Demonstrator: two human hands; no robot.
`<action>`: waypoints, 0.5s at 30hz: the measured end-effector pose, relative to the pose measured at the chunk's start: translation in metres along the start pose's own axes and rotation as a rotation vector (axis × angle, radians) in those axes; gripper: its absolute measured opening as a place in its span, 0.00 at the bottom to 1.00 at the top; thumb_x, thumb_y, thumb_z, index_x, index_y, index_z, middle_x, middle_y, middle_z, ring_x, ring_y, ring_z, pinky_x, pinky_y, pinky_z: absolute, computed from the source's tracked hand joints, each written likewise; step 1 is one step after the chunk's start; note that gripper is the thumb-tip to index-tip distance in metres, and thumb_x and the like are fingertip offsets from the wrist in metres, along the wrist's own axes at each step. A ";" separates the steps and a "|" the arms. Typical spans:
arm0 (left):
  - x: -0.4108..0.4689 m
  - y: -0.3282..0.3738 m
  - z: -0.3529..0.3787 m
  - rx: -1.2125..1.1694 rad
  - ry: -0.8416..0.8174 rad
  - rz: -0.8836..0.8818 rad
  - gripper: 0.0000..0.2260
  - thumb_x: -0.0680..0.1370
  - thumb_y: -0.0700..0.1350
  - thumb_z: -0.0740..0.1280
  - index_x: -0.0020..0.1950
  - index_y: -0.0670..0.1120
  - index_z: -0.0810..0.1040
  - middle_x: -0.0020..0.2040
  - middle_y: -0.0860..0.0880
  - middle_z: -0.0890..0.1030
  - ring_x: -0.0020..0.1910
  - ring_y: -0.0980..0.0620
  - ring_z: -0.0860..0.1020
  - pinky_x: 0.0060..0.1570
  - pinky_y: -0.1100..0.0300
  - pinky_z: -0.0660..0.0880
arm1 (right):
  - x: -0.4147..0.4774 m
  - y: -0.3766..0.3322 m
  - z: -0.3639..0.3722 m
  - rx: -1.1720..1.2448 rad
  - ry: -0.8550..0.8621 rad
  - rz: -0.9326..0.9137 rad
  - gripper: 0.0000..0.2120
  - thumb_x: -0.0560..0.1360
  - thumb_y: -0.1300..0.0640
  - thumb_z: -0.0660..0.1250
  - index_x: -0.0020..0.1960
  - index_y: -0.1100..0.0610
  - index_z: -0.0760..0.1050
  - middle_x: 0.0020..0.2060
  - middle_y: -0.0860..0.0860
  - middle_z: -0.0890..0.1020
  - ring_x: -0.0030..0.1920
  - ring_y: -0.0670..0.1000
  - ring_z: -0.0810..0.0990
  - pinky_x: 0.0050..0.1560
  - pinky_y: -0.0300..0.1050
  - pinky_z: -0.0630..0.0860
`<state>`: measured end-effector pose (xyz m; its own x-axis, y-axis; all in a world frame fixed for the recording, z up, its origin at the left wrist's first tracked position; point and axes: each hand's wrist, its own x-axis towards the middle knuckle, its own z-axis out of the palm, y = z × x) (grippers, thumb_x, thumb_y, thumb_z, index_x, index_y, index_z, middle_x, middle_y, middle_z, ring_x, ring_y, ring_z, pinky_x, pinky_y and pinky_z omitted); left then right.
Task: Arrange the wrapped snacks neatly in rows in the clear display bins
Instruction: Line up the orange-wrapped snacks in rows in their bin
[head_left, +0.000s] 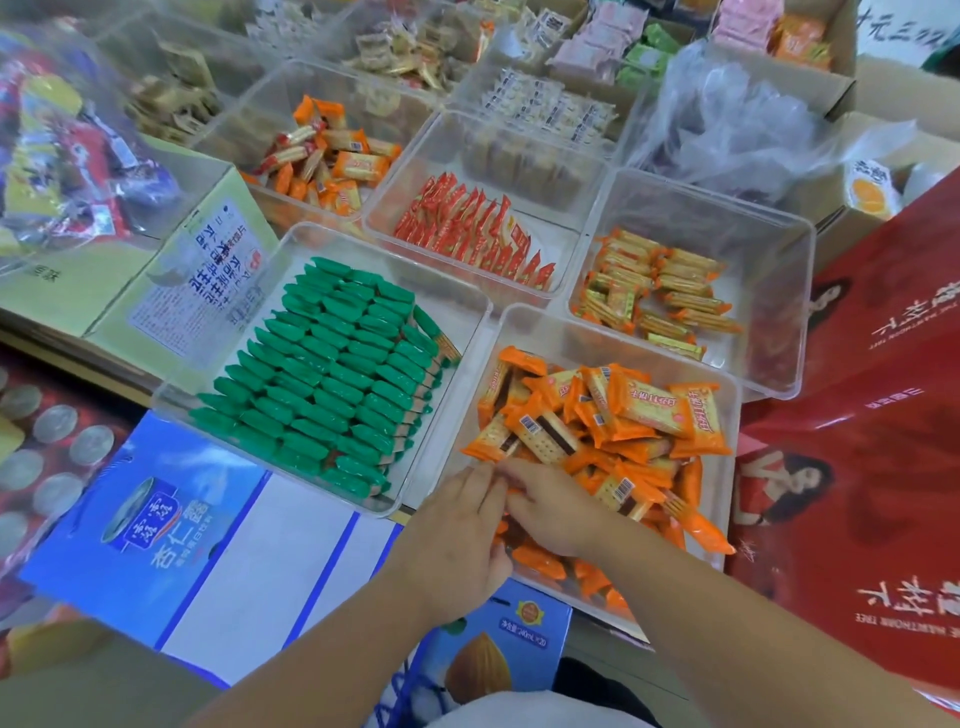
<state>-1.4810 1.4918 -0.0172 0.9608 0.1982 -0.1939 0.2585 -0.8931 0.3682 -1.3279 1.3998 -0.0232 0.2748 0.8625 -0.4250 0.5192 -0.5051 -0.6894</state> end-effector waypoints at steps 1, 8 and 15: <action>0.002 0.000 0.001 0.000 0.003 -0.014 0.30 0.77 0.52 0.58 0.78 0.42 0.63 0.76 0.43 0.64 0.74 0.45 0.63 0.75 0.52 0.60 | 0.003 -0.001 -0.002 -0.051 -0.012 -0.014 0.17 0.79 0.61 0.60 0.66 0.54 0.75 0.57 0.54 0.82 0.57 0.54 0.79 0.58 0.52 0.75; 0.008 0.001 0.003 0.046 0.019 0.003 0.21 0.75 0.53 0.58 0.64 0.45 0.74 0.64 0.47 0.73 0.58 0.48 0.72 0.58 0.55 0.71 | 0.012 -0.006 -0.027 -0.803 0.226 -0.072 0.33 0.79 0.52 0.59 0.80 0.43 0.52 0.81 0.47 0.54 0.71 0.58 0.62 0.69 0.57 0.63; 0.008 0.001 0.003 0.062 -0.015 -0.009 0.27 0.75 0.53 0.57 0.73 0.44 0.69 0.65 0.47 0.75 0.61 0.48 0.72 0.61 0.54 0.71 | 0.021 -0.004 -0.062 -1.030 0.316 -0.048 0.29 0.80 0.46 0.58 0.79 0.52 0.59 0.76 0.49 0.67 0.65 0.57 0.69 0.62 0.54 0.66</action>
<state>-1.4735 1.4916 -0.0208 0.9569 0.2003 -0.2105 0.2596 -0.9148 0.3095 -1.2739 1.4221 0.0073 0.3553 0.9244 -0.1384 0.9260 -0.3280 0.1869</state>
